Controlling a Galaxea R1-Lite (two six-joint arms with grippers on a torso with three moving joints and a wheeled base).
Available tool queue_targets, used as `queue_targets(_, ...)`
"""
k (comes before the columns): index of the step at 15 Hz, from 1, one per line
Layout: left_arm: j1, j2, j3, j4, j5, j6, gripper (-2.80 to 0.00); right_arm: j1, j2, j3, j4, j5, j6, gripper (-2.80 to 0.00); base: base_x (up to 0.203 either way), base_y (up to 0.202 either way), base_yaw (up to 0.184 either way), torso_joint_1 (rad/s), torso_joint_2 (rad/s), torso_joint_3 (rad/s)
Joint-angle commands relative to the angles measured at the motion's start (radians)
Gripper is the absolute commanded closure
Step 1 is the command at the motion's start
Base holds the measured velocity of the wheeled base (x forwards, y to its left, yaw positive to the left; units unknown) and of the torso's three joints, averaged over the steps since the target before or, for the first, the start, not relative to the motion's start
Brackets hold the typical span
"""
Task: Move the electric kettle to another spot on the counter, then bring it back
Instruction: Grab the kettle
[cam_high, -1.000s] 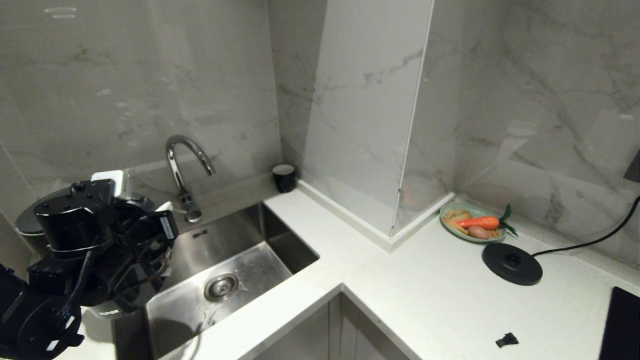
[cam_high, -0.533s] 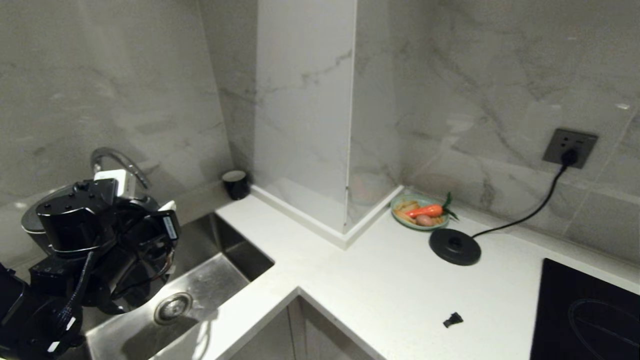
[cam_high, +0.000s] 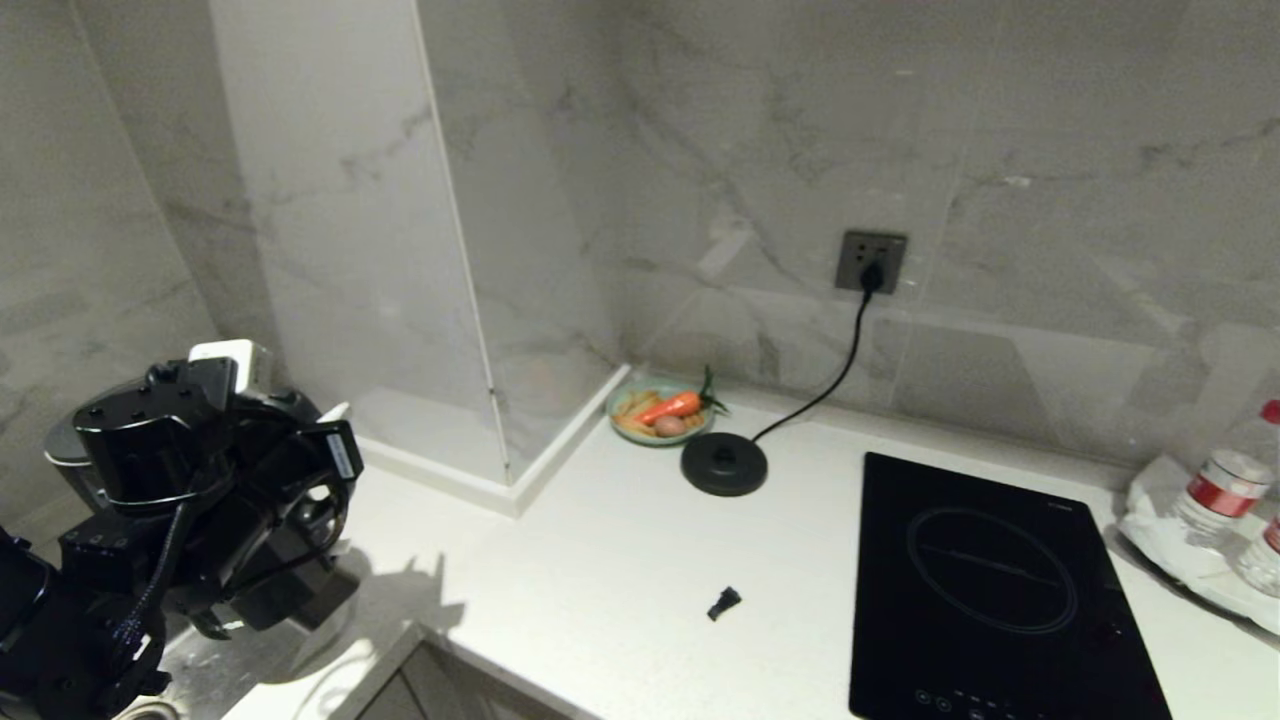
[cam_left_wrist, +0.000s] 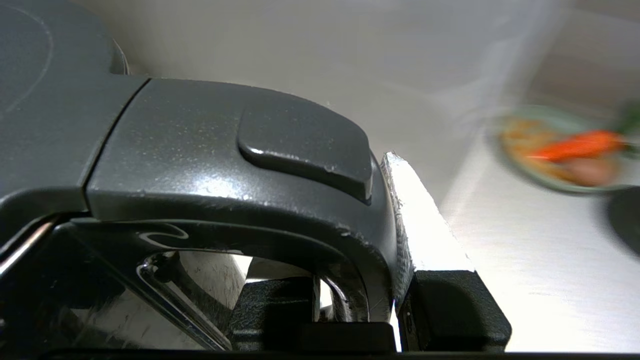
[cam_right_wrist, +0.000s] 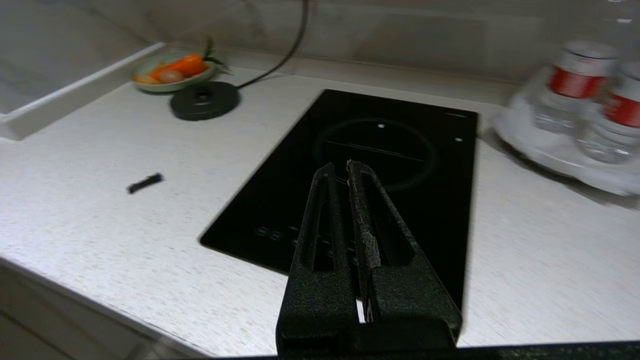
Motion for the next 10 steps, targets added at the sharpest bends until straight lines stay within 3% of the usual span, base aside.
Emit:
queue_targets(1,-0.008,0.002,0.0,-0.007,0.002,-0.001,0.0,0.0,0.002,0.0,0.0,0.0,0.0,0.0,0.003,0.004,-0.173,0.002,0.0,0.007)
queue_targets(5,-0.017,0.006,0.004,-0.008,0.0,-0.001,0.0,0.0,0.002,0.0,0.0,0.001,0.0,0.0,0.002,0.006,-0.127,0.002,0.0,0.005)
queue_targets(10,-0.02,0.017,0.0,-0.01,-0.012,-0.001,0.0,0.0,0.002,0.0,0.0,-0.001,0.0,0.0,0.0,0.0,0.0,0.0,0.0,0.0)
